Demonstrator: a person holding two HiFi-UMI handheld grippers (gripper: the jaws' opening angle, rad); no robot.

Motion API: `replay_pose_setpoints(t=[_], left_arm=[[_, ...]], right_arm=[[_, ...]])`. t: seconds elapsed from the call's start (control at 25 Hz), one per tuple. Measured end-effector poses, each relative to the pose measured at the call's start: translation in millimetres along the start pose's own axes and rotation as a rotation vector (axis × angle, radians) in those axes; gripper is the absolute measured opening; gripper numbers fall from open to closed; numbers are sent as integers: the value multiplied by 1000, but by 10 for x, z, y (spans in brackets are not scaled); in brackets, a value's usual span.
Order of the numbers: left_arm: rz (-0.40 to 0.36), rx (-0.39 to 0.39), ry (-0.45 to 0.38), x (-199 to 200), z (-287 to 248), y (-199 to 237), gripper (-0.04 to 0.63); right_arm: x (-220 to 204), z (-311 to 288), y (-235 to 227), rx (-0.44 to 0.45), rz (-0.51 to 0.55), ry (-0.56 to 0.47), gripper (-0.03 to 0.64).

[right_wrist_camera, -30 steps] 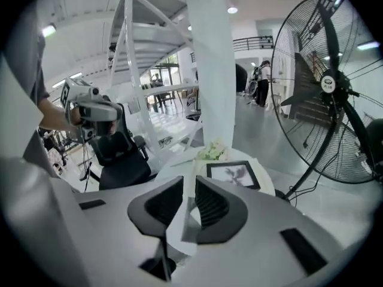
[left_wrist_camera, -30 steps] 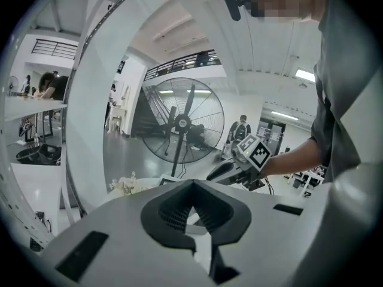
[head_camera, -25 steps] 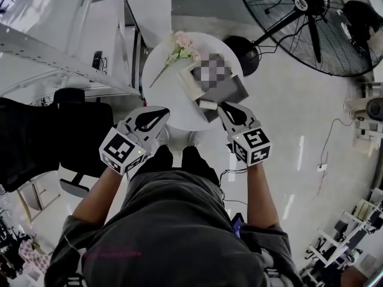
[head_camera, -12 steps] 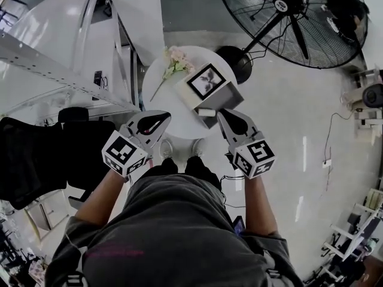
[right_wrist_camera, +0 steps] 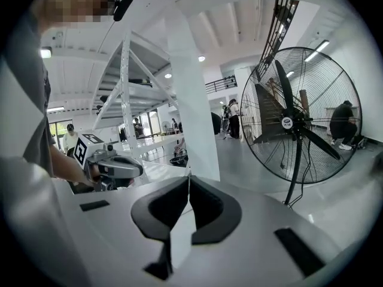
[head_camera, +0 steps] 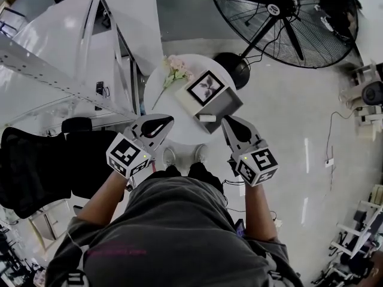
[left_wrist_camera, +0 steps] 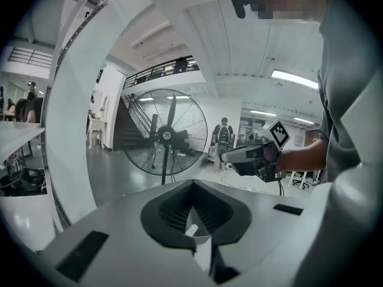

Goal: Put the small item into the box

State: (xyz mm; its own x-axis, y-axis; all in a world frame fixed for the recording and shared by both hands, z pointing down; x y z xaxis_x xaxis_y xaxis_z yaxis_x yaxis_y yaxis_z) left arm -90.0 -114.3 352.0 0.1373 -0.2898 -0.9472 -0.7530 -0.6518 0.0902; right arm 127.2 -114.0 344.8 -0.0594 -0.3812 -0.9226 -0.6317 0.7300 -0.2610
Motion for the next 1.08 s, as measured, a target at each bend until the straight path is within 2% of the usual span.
replay_pose_setpoints(t=[0.32,1.08], left_arm=[[-1,3,-7,29,-20,20,14],[11,14,-7,6,-89,60,14]], right_arm=[[75,-5,49,3,-6,-31,21],[-7,-128,25,26,-26,5,21]])
Point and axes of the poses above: the fingertips, and each gripper's own axes: z backward along the fingers, y to its left, x out of its top, the point moved 5 cm from there along z, backward along the fingers, and after that the axes turned 13 degrees about x, right-handed, at the moved point
